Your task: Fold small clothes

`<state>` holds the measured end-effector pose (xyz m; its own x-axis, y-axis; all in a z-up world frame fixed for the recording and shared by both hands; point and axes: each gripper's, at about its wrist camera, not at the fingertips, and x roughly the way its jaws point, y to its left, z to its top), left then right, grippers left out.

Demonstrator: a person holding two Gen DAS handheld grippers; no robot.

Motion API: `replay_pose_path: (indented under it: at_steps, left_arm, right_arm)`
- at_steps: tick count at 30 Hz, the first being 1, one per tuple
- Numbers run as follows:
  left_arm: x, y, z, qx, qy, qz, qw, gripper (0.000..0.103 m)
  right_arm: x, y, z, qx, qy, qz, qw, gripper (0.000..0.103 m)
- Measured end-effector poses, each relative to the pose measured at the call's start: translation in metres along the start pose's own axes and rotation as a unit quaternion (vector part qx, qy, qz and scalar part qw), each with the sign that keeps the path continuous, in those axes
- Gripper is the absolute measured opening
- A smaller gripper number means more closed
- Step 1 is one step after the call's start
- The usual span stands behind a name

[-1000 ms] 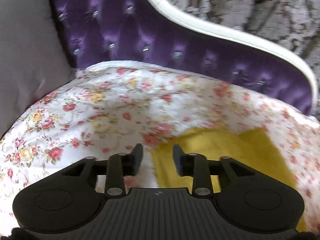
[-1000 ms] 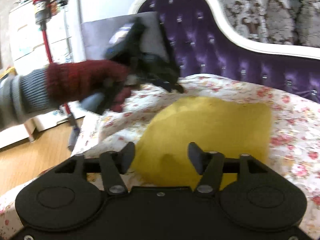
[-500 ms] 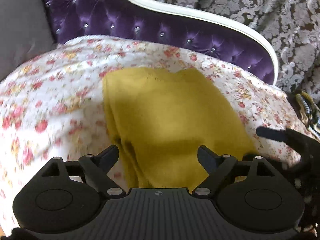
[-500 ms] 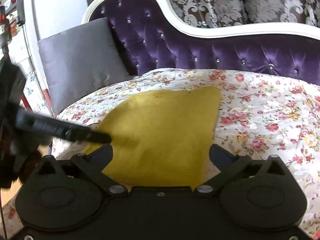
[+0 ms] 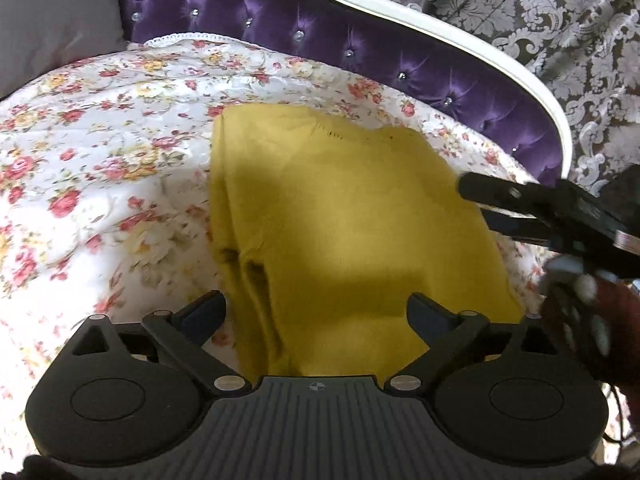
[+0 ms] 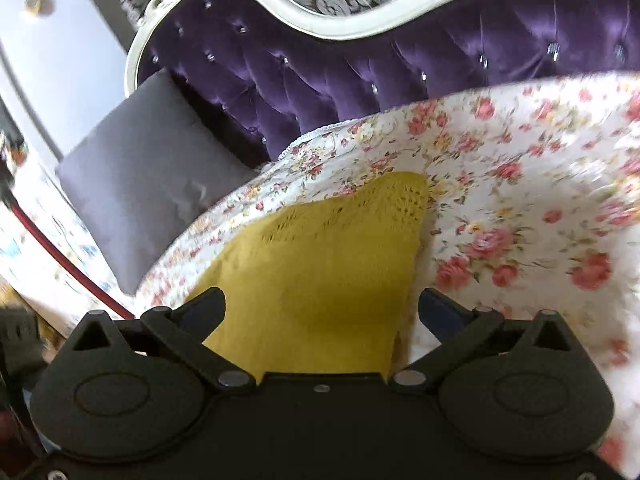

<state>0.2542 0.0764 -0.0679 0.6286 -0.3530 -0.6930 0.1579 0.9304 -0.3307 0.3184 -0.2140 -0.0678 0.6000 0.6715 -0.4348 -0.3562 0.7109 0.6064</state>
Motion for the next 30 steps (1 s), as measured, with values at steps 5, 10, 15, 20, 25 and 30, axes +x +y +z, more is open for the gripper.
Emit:
replay_pose_path:
  at_steps: [5, 10, 15, 20, 25, 30]
  left_arm:
    - [0.01, -0.002, 0.006, 0.0, -0.001, -0.024, 0.9997, 0.098]
    - [0.016, -0.002, 0.01, -0.007, -0.009, -0.041, 0.9991, 0.095]
    - [0.012, 0.002, 0.01, -0.029, -0.01, -0.038, 0.9988, 0.044]
    - [0.005, 0.002, 0.012, -0.031, 0.0, -0.052, 0.9981, 0.024]
    - [-0.016, -0.008, 0.006, -0.042, 0.021, -0.095, 0.9944, 0.023]
    - [-0.044, -0.03, -0.027, -0.04, 0.065, -0.138, 0.9875, 0.023]
  right_arm:
    - [0.026, -0.019, 0.007, 0.042, 0.005, 0.058, 0.997, 0.103]
    - [0.042, -0.022, 0.014, 0.045, 0.008, 0.101, 0.994, 0.103]
    - [0.042, -0.017, 0.015, 0.049, 0.012, 0.086, 0.995, 0.095]
    - [0.035, -0.009, 0.012, 0.035, 0.024, 0.032, 0.999, 0.04]
    - [0.0, 0.002, 0.001, 0.036, 0.021, -0.007, 0.999, 0.038]
    - [-0.05, 0.017, -0.032, 0.02, 0.045, -0.049, 0.998, 0.038]
